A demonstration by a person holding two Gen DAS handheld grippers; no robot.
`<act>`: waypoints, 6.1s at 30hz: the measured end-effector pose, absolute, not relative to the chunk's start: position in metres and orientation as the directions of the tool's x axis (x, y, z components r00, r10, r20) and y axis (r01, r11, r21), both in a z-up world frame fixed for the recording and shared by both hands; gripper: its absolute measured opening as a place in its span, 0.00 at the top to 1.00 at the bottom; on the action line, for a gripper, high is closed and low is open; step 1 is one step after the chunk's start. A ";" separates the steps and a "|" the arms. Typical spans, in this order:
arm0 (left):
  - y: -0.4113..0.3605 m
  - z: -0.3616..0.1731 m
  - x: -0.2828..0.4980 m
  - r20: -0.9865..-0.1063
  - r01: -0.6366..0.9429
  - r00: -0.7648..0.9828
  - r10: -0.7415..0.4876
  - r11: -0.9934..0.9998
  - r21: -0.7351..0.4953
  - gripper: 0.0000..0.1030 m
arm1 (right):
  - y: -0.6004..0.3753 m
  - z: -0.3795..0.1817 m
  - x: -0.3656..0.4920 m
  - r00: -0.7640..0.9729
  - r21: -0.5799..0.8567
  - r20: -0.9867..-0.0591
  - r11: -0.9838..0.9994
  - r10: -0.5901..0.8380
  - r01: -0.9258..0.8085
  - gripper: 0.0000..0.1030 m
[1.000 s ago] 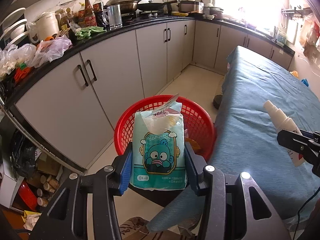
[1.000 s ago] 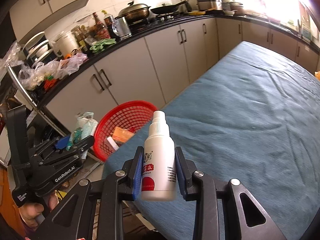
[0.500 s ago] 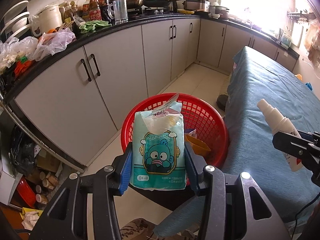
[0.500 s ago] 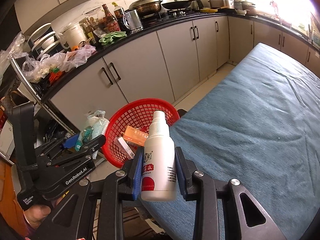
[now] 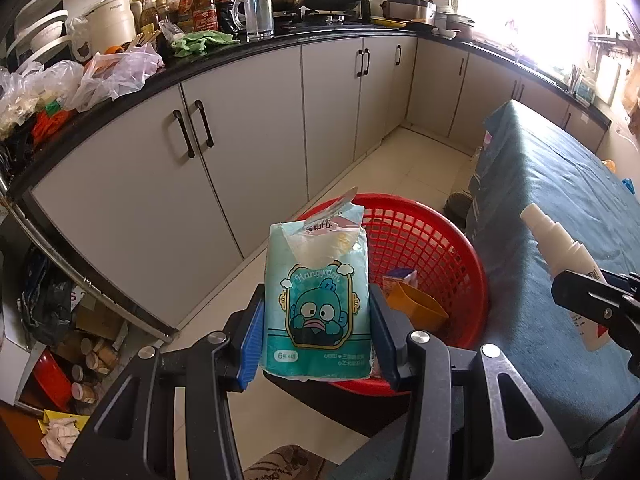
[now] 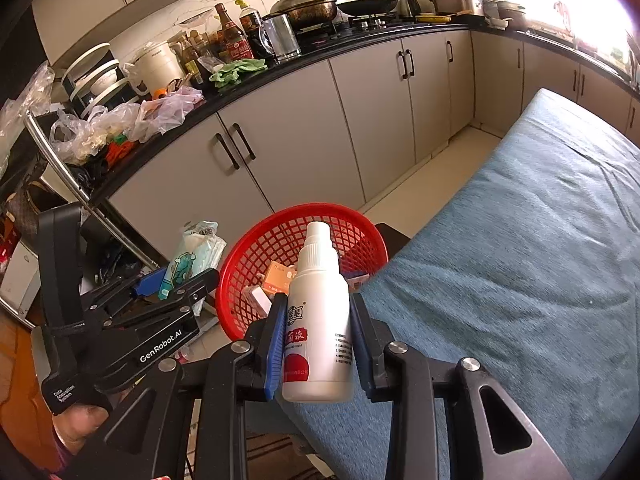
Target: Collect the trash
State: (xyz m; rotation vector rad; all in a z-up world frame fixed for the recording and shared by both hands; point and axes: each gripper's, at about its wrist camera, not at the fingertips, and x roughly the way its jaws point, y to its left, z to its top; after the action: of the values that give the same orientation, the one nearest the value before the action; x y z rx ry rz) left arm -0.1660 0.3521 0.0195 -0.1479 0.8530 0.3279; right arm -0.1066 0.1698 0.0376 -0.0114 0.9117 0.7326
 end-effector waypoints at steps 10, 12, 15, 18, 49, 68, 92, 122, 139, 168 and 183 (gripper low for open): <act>0.368 0.015 -0.150 -0.770 -0.346 0.609 0.190 0.937 -0.043 0.55 | 0.193 0.033 -0.081 0.356 0.352 -0.709 0.743 0.609 -0.570 0.68; 0.370 0.013 -0.148 -0.771 -0.348 0.608 0.188 0.936 -0.045 0.55 | 0.198 0.032 -0.075 0.348 0.364 -0.705 0.737 0.617 -0.570 0.68; 0.372 0.012 -0.143 -0.774 -0.347 0.607 0.181 0.936 -0.053 0.55 | 0.207 0.029 -0.064 0.342 0.378 -0.699 0.731 0.628 -0.568 0.68; 0.374 0.010 -0.137 -0.777 -0.347 0.606 0.171 0.936 -0.065 0.55 | 0.213 0.026 -0.053 0.342 0.394 -0.692 0.729 0.636 -0.559 0.68; 0.383 -0.012 -0.104 -0.809 -0.341 0.578 0.103 0.932 -0.125 0.55 | 0.218 0.011 -0.026 0.351 0.440 -0.657 0.717 0.667 -0.540 0.68; 0.368 0.030 -0.157 -0.759 -0.349 0.636 0.141 0.929 -0.120 0.55 | 0.192 0.027 -0.046 0.382 0.451 -0.649 0.737 0.658 -0.504 0.68; 0.341 0.056 -0.195 -0.707 -0.350 0.672 0.221 0.936 -0.040 0.55 | 0.152 0.055 -0.117 0.433 0.406 -0.613 0.734 0.661 -0.545 0.68; 0.360 0.027 -0.165 -0.748 -0.347 0.636 0.190 0.936 -0.056 0.55 | 0.178 0.036 -0.099 0.386 0.388 -0.668 0.740 0.637 -0.549 0.68; 0.382 0.005 -0.107 -0.785 -0.305 0.614 0.083 0.942 -0.139 0.55 | 0.214 0.013 -0.036 0.354 0.390 -0.716 0.766 0.602 -0.512 0.68; 0.385 -0.015 -0.087 -0.804 -0.320 0.590 0.067 0.935 -0.156 0.54 | 0.223 0.009 -0.021 0.339 0.402 -0.712 0.754 0.614 -0.520 0.67; 0.381 -0.004 -0.102 -0.791 -0.309 0.607 0.081 0.940 -0.141 0.35 | 0.218 0.010 -0.022 0.349 0.426 -0.699 0.756 0.624 -0.497 0.58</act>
State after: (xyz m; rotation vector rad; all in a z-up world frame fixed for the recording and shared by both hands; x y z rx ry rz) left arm -0.1022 0.3815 -0.0036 -0.2761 0.8934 0.2290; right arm -0.0215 0.2181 0.0096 0.1479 0.9722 0.7301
